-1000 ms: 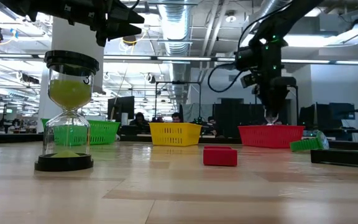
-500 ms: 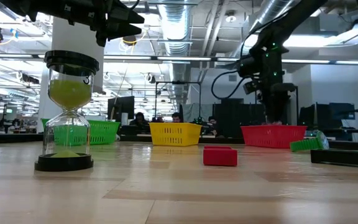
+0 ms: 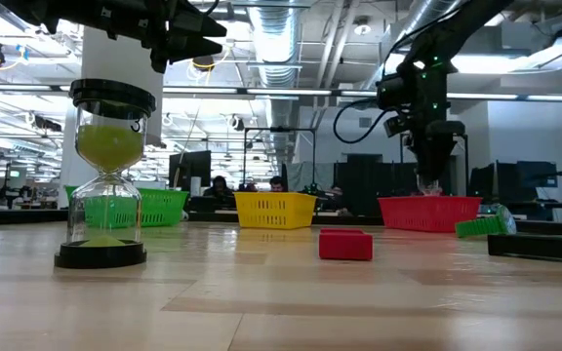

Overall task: Pick & Place Office items
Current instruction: Put the blue hourglass into the red bin

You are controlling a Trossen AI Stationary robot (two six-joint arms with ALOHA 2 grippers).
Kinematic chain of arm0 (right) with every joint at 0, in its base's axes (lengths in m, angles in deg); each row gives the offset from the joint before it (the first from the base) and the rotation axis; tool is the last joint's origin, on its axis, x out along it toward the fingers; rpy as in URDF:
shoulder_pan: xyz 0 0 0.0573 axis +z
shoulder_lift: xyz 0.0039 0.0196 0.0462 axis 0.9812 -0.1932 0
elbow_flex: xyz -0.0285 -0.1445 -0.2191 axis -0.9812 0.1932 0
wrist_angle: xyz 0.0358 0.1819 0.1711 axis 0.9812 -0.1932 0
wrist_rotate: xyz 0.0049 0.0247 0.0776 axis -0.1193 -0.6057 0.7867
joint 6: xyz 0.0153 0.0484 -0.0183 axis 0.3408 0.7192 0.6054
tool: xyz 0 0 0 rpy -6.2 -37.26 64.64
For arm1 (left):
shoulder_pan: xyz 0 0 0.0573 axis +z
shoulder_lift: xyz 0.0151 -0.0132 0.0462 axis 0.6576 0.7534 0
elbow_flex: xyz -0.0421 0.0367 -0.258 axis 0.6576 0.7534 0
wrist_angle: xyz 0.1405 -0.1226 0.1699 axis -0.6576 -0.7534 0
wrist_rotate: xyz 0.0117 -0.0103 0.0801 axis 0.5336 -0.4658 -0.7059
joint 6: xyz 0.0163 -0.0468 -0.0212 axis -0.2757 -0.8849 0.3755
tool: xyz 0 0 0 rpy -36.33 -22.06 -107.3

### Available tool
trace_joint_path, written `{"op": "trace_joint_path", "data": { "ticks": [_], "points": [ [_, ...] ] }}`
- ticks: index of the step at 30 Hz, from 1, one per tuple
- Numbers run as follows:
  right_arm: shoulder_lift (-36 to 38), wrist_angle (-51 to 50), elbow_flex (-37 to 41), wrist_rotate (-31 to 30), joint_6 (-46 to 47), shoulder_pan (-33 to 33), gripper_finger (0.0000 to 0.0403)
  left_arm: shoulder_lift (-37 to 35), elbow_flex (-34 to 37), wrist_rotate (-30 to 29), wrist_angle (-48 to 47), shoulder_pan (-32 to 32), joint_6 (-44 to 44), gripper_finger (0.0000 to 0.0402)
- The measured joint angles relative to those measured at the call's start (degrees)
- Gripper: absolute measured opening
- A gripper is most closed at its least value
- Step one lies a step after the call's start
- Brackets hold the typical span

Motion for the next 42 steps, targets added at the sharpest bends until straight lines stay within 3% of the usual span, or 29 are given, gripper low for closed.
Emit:
{"op": "trace_joint_path", "data": {
  "ticks": [10,29,42],
  "points": [
    [-0.1,4.2,0.0,0.1,3.1,0.0,0.0219,0.0,0.0,0.0,0.0,0.0,0.0,0.0177],
    [-0.1,4.9,0.0,-0.1,5.6,0.0,0.0235,0.0,0.0,0.0,0.0,0.0,0.0,0.0177],
    [-0.1,2.4,0.0,-4.5,7.0,0.4,0.0235,0.0,0.0,0.0,0.0,0.0,0.0,0.0177]
  ]
}}
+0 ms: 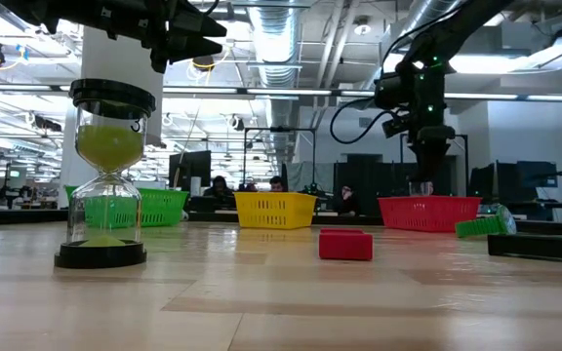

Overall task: Pick & Place Office items
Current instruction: Put the blue hourglass into the red bin, then put the red timer into the green bin

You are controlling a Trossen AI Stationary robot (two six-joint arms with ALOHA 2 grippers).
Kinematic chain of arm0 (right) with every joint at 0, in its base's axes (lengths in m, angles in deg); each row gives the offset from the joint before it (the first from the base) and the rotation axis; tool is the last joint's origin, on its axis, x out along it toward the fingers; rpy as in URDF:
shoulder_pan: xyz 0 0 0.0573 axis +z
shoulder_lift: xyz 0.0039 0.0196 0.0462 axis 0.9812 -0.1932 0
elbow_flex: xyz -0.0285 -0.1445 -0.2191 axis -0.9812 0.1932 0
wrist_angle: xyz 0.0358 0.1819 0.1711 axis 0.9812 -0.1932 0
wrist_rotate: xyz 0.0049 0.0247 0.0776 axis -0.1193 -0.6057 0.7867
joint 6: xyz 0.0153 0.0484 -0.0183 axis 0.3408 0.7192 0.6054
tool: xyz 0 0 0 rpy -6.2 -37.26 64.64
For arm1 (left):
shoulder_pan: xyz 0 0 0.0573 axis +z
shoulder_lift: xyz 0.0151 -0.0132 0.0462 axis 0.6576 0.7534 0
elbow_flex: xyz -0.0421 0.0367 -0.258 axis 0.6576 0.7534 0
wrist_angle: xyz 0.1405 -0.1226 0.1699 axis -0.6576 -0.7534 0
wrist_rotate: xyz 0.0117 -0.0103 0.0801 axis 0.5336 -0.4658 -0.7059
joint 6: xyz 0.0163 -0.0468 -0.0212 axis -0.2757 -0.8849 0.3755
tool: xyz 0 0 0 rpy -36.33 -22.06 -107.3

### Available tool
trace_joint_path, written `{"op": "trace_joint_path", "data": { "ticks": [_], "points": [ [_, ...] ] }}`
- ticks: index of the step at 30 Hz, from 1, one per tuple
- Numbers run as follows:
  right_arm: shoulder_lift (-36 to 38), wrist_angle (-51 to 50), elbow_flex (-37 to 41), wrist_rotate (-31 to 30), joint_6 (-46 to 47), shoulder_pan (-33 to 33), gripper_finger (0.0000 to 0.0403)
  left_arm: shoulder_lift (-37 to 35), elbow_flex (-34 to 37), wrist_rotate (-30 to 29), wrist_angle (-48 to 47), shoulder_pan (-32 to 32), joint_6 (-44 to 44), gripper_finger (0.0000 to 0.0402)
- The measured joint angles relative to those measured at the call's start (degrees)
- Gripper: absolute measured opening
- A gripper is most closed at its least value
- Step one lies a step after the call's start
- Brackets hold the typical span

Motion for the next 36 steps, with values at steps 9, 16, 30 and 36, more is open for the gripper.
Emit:
{"op": "trace_joint_path", "data": {
  "ticks": [9,16,30,36],
  "points": [
    [0.0,-10.1,-5.3,-0.2,4.4,0.0,0.0235,0.0,0.0,0.0,0.0,0.0,0.0,0.0177],
    [0.9,-18.2,-13.1,5.8,15.9,1.2,0.0235,0.0,0.0,0.0,0.0,0.0,0.0,0.0177],
    [20.1,3.3,7.7,39.1,14.5,17.9,0.0235,1.6,-0.1,0.0,-0.2,-0.9,-4.6,0.0177],
    [29.4,19.0,22.2,39.0,22.6,28.3,0.0235,2.3,0.0,0.0,0.0,-3.6,-4.7,0.0177]
  ]
}}
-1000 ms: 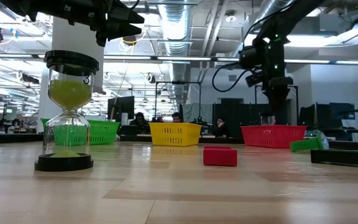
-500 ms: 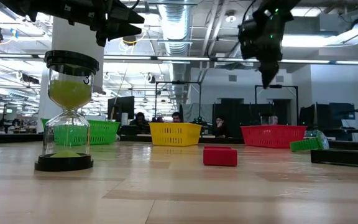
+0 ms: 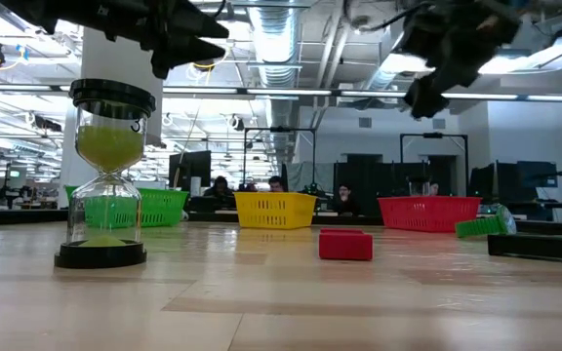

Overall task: Pick & Place Office items
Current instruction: Put the red timer into the green bin

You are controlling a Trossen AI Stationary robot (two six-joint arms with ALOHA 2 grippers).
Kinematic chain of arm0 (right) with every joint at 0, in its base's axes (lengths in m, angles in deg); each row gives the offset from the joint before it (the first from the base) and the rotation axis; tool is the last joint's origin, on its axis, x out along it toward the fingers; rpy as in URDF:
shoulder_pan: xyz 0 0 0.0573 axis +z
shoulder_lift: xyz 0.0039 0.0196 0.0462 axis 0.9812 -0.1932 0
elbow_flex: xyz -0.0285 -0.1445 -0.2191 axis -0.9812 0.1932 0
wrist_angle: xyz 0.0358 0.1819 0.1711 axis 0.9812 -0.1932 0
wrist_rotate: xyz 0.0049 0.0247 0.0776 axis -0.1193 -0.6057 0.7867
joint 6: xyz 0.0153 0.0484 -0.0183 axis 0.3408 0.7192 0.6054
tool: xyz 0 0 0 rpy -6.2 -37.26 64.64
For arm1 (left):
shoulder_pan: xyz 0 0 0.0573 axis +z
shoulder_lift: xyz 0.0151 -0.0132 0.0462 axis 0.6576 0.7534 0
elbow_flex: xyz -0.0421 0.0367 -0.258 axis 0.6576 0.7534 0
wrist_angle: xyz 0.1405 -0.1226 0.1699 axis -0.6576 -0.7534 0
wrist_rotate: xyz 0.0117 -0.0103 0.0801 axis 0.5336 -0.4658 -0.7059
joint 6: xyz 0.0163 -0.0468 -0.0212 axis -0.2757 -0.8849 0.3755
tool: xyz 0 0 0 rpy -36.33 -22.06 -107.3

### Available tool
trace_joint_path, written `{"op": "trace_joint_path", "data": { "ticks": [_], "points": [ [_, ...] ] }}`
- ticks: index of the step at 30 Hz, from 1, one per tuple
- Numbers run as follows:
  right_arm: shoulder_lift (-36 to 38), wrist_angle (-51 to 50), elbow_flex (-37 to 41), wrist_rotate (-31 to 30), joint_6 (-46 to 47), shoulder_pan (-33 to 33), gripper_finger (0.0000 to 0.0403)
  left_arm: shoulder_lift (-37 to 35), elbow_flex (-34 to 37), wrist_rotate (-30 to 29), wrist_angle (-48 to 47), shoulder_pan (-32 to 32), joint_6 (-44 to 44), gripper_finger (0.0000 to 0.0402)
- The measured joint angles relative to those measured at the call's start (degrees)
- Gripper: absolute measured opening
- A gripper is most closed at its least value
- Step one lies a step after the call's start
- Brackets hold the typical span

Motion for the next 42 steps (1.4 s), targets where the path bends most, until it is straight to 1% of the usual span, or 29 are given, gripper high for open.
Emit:
{"op": "trace_joint_path", "data": {
  "ticks": [1,3,6,10,13,17,22,29,32,34,38,42],
  "points": [
    [1.2,2.7,2.1,0.0,0.8,1.8,0.0235,0.0,0.0,0.0,0.6,-0.5,0.0,0.0177],
    [3.6,4.3,6.3,0.0,1.5,4.8,0.0235,0.0,0.0,0.0,0.9,-1.4,0.0,0.0177],
    [6.2,9.5,10.9,-0.5,2.8,8.4,0.0235,0.0,0.0,0.0,1.4,-2.9,0.0,0.0177],
    [8.1,16.1,15.9,-3.3,3.4,10.9,0.0235,0.0,0.0,0.0,1.9,-4.4,0.0,0.0177],
    [8.4,22.0,18.9,-5.6,3.4,11.2,0.0235,0.0,0.0,0.0,2.7,-5.1,0.0,0.0177],
    [7.0,30.2,20.8,-6.4,2.6,11.0,0.0235,0.0,0.0,0.0,5.2,-5.2,0.0,0.0177],
    [4.4,32.0,20.9,-6.4,2.1,10.6,0.0235,0.0,0.0,0.0,8.0,-5.4,-2.8,0.0177],
    [-0.5,36.5,20.9,-6.3,0.9,10.6,0.0235,0.0,-0.2,0.0,8.3,-6.5,3.9,0.0177],
    [-3.4,40.5,20.9,-6.3,0.8,10.6,0.0235,0.0,-2.4,0.0,7.9,-6.7,8.5,0.0177],
    [-4.9,42.9,20.9,-6.3,0.8,10.5,0.0235,0.0,-4.9,0.0,5.4,-6.7,10.0,0.0177],
    [-7.2,44.8,20.8,-6.3,0.8,9.5,0.0235,0.2,-9.8,-0.5,-5.9,-6.7,10.0,0.0177],
    [-7.9,44.7,20.8,-6.3,0.9,7.3,0.0235,3.8,-14.4,-1.4,-11.4,-6.7,8.2,0.0177]
  ]
}}
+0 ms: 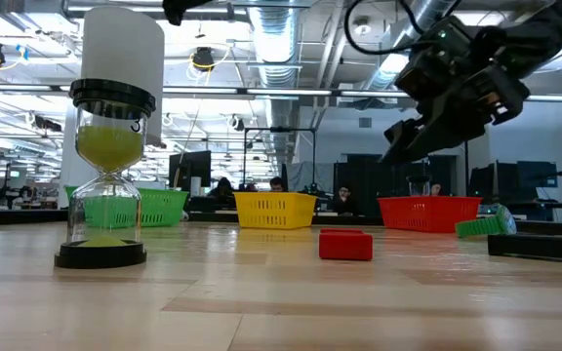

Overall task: Pick & Place Office items
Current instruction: Put the red timer into the green bin

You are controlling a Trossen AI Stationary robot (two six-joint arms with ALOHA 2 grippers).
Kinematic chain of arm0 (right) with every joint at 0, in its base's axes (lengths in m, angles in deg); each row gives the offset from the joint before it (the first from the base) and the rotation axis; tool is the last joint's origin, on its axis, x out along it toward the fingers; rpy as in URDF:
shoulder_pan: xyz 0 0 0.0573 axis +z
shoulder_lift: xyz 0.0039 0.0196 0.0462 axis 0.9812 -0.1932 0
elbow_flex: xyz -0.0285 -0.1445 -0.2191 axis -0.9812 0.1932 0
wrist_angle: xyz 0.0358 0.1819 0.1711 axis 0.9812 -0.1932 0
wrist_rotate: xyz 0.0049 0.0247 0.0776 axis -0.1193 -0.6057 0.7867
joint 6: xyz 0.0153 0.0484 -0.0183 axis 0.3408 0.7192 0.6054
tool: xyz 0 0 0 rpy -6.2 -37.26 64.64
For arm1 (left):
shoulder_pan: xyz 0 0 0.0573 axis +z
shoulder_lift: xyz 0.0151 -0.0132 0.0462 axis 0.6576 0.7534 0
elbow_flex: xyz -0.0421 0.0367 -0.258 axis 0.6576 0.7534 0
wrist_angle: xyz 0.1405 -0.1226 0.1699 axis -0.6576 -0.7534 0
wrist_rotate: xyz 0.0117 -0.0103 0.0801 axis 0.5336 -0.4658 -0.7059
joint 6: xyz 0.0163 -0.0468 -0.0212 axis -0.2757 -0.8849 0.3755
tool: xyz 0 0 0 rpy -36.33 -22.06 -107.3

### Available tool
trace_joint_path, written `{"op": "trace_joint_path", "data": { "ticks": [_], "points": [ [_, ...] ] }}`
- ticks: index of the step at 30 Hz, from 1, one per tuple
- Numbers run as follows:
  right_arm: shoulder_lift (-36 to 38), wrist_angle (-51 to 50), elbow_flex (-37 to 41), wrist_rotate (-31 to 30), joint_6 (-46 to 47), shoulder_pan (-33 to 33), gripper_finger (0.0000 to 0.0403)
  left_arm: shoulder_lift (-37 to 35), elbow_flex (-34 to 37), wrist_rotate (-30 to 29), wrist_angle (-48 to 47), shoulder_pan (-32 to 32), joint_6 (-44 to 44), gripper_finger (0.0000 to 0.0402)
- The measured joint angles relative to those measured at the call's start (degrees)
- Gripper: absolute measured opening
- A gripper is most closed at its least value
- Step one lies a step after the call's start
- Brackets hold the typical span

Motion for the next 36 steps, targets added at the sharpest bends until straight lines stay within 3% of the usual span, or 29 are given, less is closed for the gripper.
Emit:
{"op": "trace_joint_path", "data": {
  "ticks": [9,20,26,32,36],
  "points": [
    [0.0,0.7,0.0,0.2,6.8,-1.8,0.0235,12.0,-7.4,0.0,-1.8,0.1,-2.0,0.0177],
    [0.0,1.0,0.0,0.2,6.6,-1.8,0.0235,19.5,-7.6,0.5,2.0,0.0,-11.9,0.0177],
    [0.0,1.5,0.0,0.2,6.8,-1.3,0.0235,23.7,-7.6,10.2,11.5,-0.5,-4.3,0.0177],
    [0.0,2.2,0.0,-0.6,8.1,6.6,0.0212,23.2,-7.6,10.4,11.7,-0.1,-3.5,0.0177],
    [0.0,5.8,0.0,-10.5,8.1,14.5,0.0168,21.9,-7.6,10.4,11.2,-0.1,-3.2,0.0177]
  ]
}}
